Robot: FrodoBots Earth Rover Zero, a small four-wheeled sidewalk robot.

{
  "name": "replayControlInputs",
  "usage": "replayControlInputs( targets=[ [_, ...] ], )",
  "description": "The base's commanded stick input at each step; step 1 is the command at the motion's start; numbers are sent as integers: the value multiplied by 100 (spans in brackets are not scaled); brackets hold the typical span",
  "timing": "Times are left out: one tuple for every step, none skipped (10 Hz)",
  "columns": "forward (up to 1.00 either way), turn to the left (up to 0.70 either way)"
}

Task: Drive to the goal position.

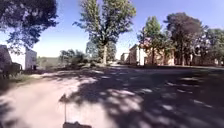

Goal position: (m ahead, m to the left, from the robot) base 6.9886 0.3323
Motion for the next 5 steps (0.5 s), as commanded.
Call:
replayControlInputs(
  targets=[
    [45, 0],
    [45, 0],
    [22, 0],
    [14, 0],
    [19, 0]
  ],
)
